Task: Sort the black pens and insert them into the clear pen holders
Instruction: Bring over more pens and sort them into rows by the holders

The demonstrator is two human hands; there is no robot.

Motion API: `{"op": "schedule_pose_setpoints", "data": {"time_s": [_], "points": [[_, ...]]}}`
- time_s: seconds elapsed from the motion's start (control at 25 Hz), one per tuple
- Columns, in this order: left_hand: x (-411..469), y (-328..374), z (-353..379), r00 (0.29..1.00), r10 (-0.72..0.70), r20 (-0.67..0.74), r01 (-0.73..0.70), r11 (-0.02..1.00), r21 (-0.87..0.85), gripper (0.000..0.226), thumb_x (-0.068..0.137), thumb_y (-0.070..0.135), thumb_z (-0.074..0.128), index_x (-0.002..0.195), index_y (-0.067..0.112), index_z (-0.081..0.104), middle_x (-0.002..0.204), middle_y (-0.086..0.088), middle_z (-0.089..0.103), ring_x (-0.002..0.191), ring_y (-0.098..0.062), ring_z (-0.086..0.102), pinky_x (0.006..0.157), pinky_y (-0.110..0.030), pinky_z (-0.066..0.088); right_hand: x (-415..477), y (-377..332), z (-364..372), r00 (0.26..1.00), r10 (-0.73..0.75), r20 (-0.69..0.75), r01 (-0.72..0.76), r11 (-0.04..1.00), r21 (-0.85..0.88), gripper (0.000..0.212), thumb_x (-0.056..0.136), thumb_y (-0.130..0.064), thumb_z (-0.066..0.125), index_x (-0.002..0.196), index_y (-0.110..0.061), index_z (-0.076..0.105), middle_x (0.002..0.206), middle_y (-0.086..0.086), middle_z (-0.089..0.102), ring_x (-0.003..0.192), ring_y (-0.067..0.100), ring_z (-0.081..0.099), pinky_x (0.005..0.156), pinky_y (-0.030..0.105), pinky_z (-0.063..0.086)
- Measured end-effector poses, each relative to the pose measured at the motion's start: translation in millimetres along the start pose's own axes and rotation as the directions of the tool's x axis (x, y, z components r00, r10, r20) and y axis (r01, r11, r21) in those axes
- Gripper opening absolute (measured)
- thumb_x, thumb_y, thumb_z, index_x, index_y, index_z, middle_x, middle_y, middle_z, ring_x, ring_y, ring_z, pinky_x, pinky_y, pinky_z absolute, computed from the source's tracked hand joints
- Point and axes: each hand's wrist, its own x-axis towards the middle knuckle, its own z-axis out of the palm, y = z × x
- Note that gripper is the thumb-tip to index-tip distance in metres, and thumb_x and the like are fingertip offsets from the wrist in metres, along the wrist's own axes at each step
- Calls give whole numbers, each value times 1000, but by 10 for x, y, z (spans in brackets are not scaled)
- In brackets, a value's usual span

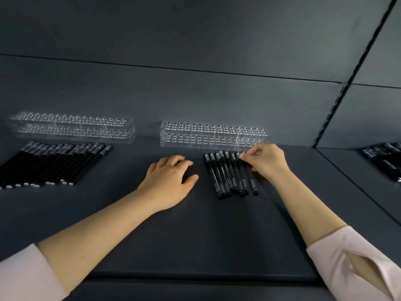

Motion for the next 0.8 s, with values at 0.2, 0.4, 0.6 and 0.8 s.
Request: {"op": "schedule_pose_setpoints", "data": {"time_s": [0.2, 0.4, 0.6, 0.8], "points": [[9, -4, -58, 1000, 23, -3, -24, 1000, -11, 52, 99, 51, 36, 146, 28, 36, 152, 7, 32, 142, -20, 26, 115, -41, 21, -82, -62, -54, 997, -56, 53, 57, 998, -24, 17, 85, -24, 73, 91, -9, 67, 82, 1, 67, 64, 16, 66, 74, 33, 59], [162, 252, -240, 991, 57, -125, -73, 989, -128, 47, 99, 41, 46, 142, 21, 43, 147, 3, 44, 134, -19, 41, 108, -39, 38, -110, -33, -558, 967, -241, 86, 256, 914, -314, 20, 82, -28, 74, 97, -16, 67, 95, -1, 66, 91, 18, 62, 82, 27, 47], [458, 1161, -219, 965, 196, -172, -216, 971, -104, 44, 99, 38, 47, 138, 20, 48, 143, 2, 47, 132, -19, 42, 108, -37, 38, -14, 359, -1444, 950, -295, 98, 304, 820, -484, 32, 81, -34, 73, 109, -20, 65, 114, -2, 65, 106, 19, 59, 92, 35, 48], [713, 2468, 215, 960, 213, -181, -237, 963, -124, 39, 98, 41, 47, 132, 22, 53, 137, 5, 51, 127, -18, 46, 103, -37, 41, 254, 1232, -2468, 957, -275, 87, 277, 795, -539, 34, 82, -35, 73, 111, -20, 65, 113, -1, 65, 105, 20, 60, 92, 35, 48]]}}
